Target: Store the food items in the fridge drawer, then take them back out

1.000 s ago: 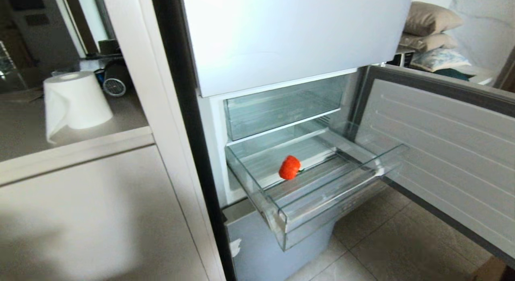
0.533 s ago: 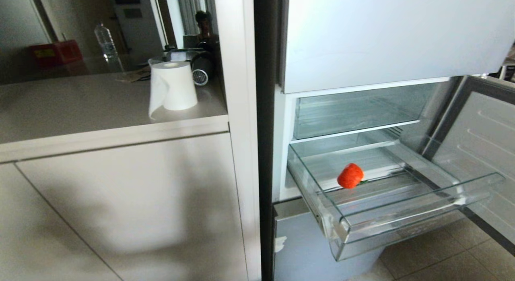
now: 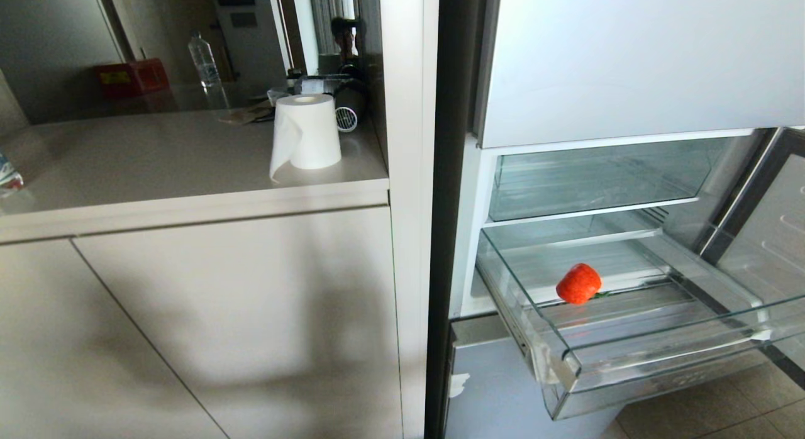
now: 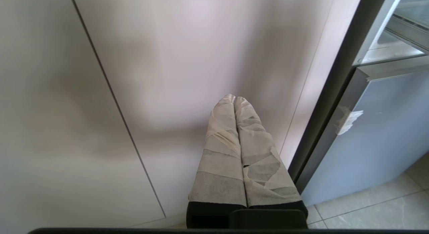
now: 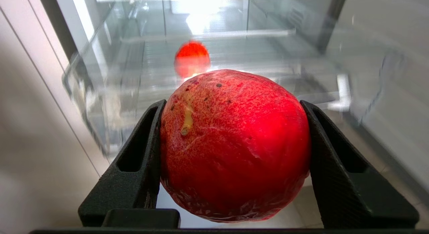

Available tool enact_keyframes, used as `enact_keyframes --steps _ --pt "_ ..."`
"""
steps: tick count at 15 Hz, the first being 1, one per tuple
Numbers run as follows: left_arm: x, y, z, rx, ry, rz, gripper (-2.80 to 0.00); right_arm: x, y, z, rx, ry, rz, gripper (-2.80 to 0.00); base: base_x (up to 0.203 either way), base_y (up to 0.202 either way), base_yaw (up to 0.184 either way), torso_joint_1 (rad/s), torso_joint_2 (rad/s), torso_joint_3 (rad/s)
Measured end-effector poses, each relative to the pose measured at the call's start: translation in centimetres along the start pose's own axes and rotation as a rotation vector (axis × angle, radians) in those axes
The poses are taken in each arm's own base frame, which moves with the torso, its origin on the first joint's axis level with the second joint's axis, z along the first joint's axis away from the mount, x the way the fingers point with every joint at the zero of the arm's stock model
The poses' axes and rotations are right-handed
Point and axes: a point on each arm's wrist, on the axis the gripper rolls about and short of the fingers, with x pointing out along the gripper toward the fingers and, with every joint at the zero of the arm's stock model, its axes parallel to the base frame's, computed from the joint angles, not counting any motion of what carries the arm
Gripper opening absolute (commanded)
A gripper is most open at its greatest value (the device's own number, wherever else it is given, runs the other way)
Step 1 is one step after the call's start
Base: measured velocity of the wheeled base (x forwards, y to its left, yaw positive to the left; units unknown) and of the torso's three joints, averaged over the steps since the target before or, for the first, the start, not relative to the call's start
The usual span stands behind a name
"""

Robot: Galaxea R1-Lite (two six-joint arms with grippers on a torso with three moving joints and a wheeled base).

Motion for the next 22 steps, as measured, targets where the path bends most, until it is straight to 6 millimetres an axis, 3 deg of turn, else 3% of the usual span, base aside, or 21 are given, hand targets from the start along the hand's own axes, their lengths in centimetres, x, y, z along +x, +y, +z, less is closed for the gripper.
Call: enact_keyframes --steps 4,6,8,13,15,17,18,22 --pt "0.0 0.0 0.0 0.0 0.0 0.0 -2.8 5.2 -0.1 5.7 -0.018 0.164 -0.028 -2.8 0.0 0.0 0.0 0.0 0.0 0.0" --pt "0.0 0.0 0.0 0.0 0.0 0.0 -2.8 9.2 -0.2 8.1 -0.023 0.298 -0.059 -2.8 0.0 0.0 0.0 0.0 0.0 0.0" --pt "0.0 0.0 0.0 0.0 0.0 0.0 -2.8 13.9 -0.4 9.2 -0.016 0.42 -0.087 -2.8 0.0 0.0 0.0 0.0 0.0 0.0" --pt "0.0 0.0 0.0 0.0 0.0 0.0 -2.8 25.7 -1.5 8.0 0.025 0.629 -0.148 -2.8 0.0 0.0 0.0 0.0 0.0 0.0" --pt "0.0 0.0 0.0 0.0 0.0 0.0 -2.8 29.3 -1.9 7.2 0.034 0.654 -0.157 -2.8 0.0 0.0 0.0 0.0 0.0 0.0" --pt "0.0 0.0 0.0 0.0 0.0 0.0 -2.8 31.8 -2.1 6.2 0.038 0.676 -0.156 -2.8 0.0 0.0 0.0 0.0 0.0 0.0" --pt "0.0 0.0 0.0 0.0 0.0 0.0 -2.8 32.7 -2.2 5.5 0.039 0.693 -0.153 0.0 0.0 0.0 0.0 0.0 0.0 0.0" --pt "0.0 0.0 0.0 0.0 0.0 0.0 -2.8 34.9 -1.9 3.3 0.06 0.745 -0.145 0.0 0.0 0.0 0.0 0.0 0.0 0.0"
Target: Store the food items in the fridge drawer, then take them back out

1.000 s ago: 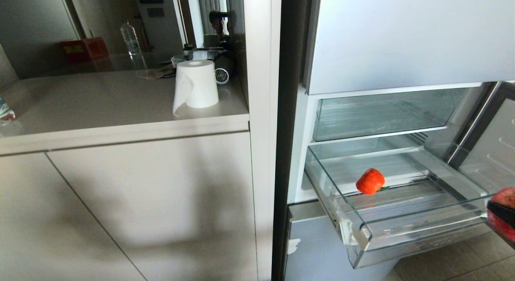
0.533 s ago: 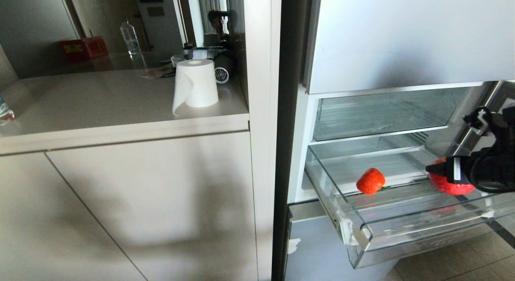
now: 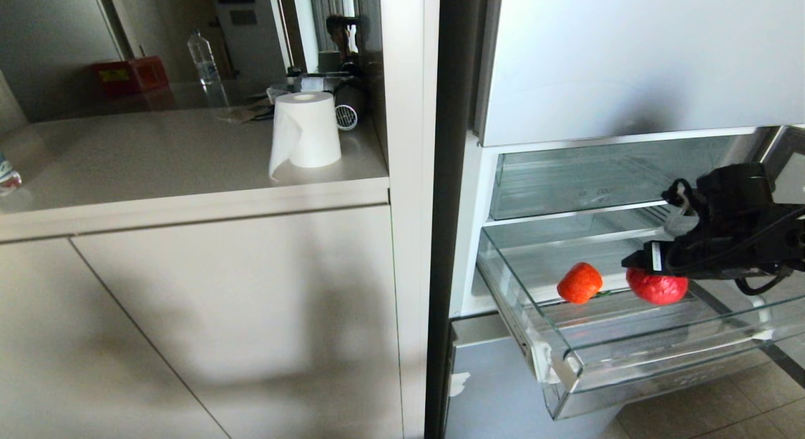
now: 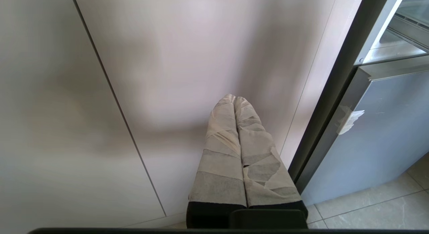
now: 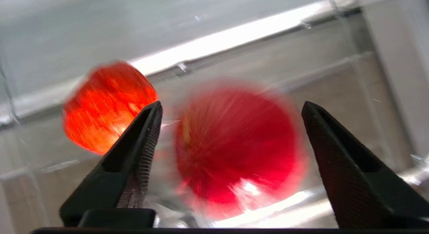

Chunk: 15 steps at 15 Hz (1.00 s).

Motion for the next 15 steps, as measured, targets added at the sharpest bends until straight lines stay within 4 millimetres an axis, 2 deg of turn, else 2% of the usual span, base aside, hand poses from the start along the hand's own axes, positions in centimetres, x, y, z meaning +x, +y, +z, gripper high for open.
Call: enact_keyframes --steps 2,4,5,7,8,11,13,15 --pt "0.0 0.0 0.0 0.0 0.0 -0.001 -2.8 0.5 0.3 0.4 0.035 -0.005 0.03 0.0 0.0 0.0 0.0 0.0 0.0 0.0" --pt "0.0 0.0 0.0 0.0 0.0 -0.001 -2.8 0.2 0.3 0.7 0.044 -0.018 0.037 0.0 0.0 0.0 0.0 0.0 0.0 0.0" --pt "0.0 0.0 0.0 0.0 0.0 -0.001 -2.8 -0.4 0.3 0.8 0.048 -0.029 0.038 0.0 0.0 0.0 0.0 0.0 0.0 0.0" --pt "0.0 0.0 0.0 0.0 0.0 -0.001 -2.8 -2.9 0.1 1.1 0.055 -0.076 0.043 0.0 0.0 0.0 0.0 0.0 0.0 0.0" --pt "0.0 0.0 0.0 0.0 0.0 -0.001 -2.8 -5.0 0.0 1.2 0.054 -0.114 0.047 -2.8 0.0 0.0 0.0 0.0 0.0 0.0" --pt "0.0 0.0 0.0 0.0 0.0 -0.001 -2.8 -12.3 -0.8 -0.3 0.053 -0.238 0.054 -2.8 0.0 0.0 0.0 0.0 0.0 0.0" --pt "0.0 0.0 0.0 0.0 0.0 0.0 -2.8 -16.6 -1.4 -4.2 0.05 -0.281 0.056 -2.8 0.0 0.0 0.0 0.0 0.0 0.0" --pt "0.0 0.0 0.0 0.0 0.0 0.0 -2.8 -18.4 -1.9 -9.5 0.043 -0.234 0.047 -2.8 0.0 0.0 0.0 0.0 0.0 0.0"
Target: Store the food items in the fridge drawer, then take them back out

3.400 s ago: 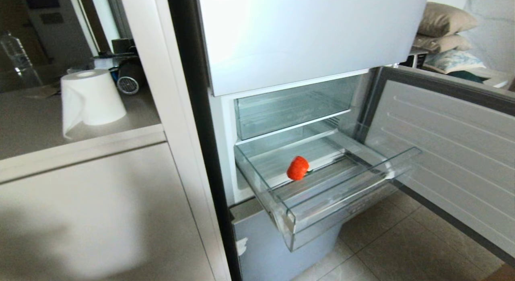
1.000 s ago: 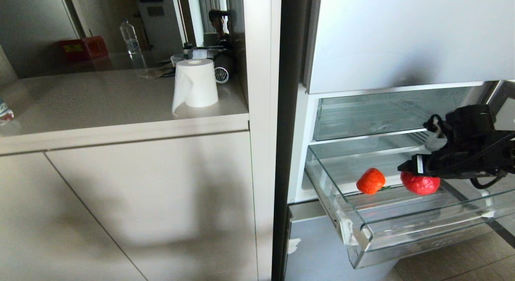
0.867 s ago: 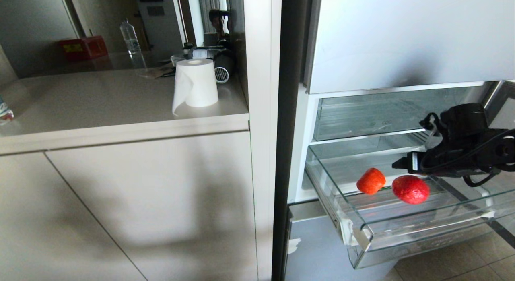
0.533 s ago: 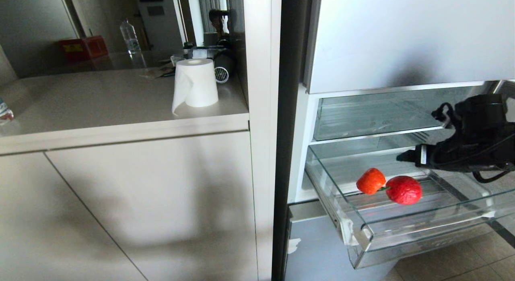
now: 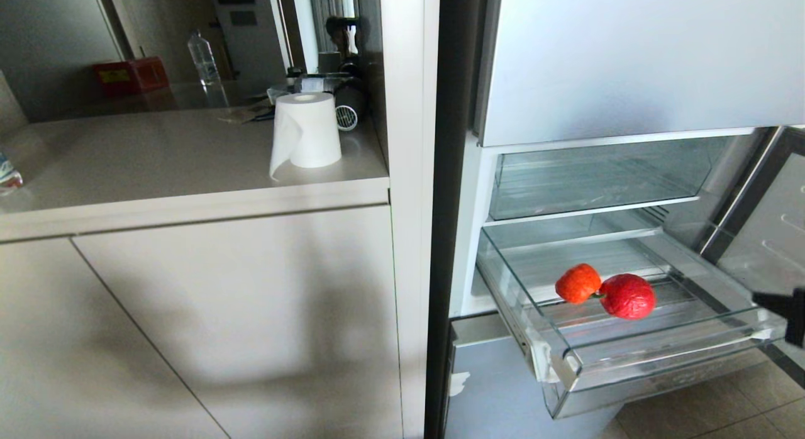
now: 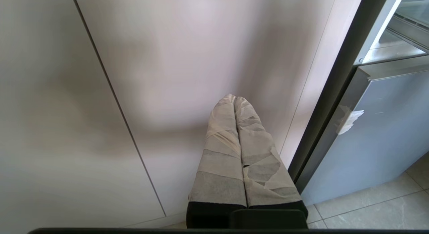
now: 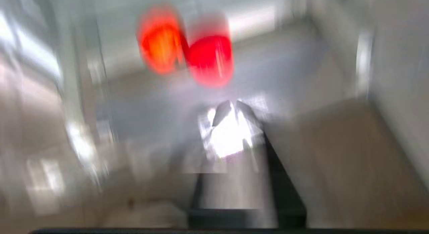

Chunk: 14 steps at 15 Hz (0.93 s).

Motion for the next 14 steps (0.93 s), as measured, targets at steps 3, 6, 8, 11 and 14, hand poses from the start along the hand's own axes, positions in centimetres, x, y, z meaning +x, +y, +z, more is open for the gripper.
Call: enact_keyframes --steps 3,6,8,11,14 --pt "0.0 0.0 0.0 0.0 0.0 0.001 -2.8 -1.5 -0.7 -6.3 -0.017 0.138 -0.032 -2.8 0.0 0.0 0.0 0.0 0.0 0.0" --pt "0.0 0.0 0.0 0.0 0.0 -0.001 -2.8 -0.6 -0.6 -7.5 -0.024 0.224 0.007 -2.8 0.0 0.0 0.0 0.0 0.0 0.0" --pt "0.0 0.0 0.0 0.0 0.0 0.0 -2.8 1.0 -0.2 -6.7 -0.024 0.281 0.051 -2.8 0.0 0.0 0.0 0.0 0.0 0.0" --pt "0.0 0.0 0.0 0.0 0.0 -0.001 -2.8 5.2 0.5 -4.9 -0.024 0.34 0.079 -2.8 0.0 0.0 0.0 0.0 0.0 0.0" --pt "0.0 0.0 0.0 0.0 0.0 0.0 -2.8 11.1 1.3 -2.7 -0.018 0.342 0.1 -2.8 0.0 0.0 0.0 0.0 0.0 0.0"
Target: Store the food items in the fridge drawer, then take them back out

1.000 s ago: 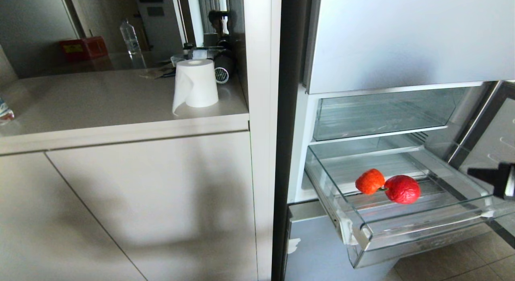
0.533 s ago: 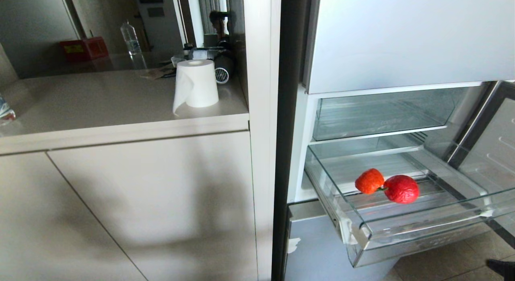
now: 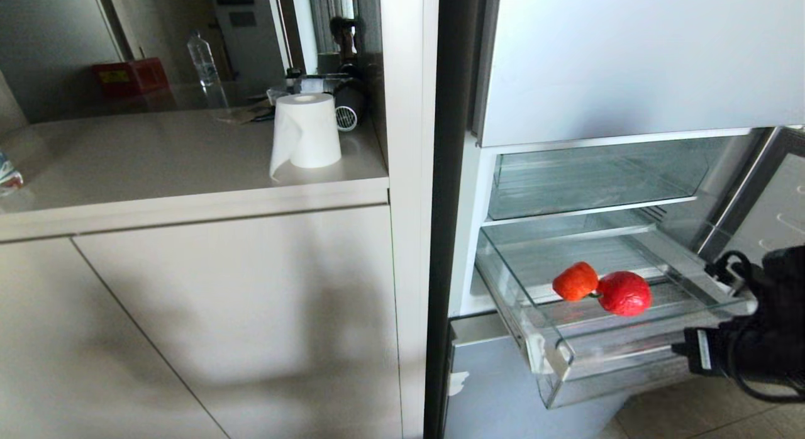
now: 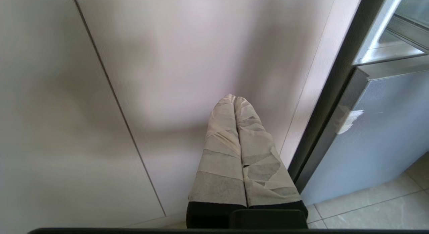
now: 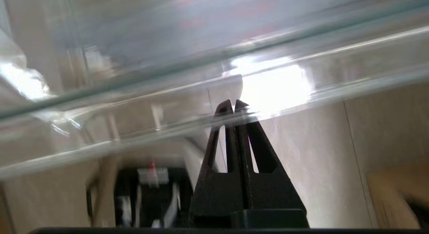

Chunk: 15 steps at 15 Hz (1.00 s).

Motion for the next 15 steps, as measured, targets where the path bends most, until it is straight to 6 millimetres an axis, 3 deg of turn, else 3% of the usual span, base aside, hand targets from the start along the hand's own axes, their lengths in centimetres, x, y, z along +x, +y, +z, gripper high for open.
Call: enact_keyframes --steps 4,8,12,15 --pt "0.0 0.0 0.0 0.0 0.0 0.0 -2.8 5.2 0.9 5.7 -0.004 -0.148 0.118 -2.8 0.0 0.0 0.0 0.0 0.0 0.0" --pt "0.0 0.0 0.0 0.0 0.0 0.0 -2.8 8.5 2.9 8.5 0.082 -0.34 0.268 -2.8 0.0 0.0 0.0 0.0 0.0 0.0" --pt "0.0 0.0 0.0 0.0 0.0 0.0 -2.8 9.8 3.2 6.9 0.152 -0.297 0.286 -2.8 0.0 0.0 0.0 0.0 0.0 0.0" --pt "0.0 0.0 0.0 0.0 0.0 0.0 -2.8 7.5 2.8 5.2 0.154 -0.28 0.278 -2.8 0.0 0.0 0.0 0.0 0.0 0.0"
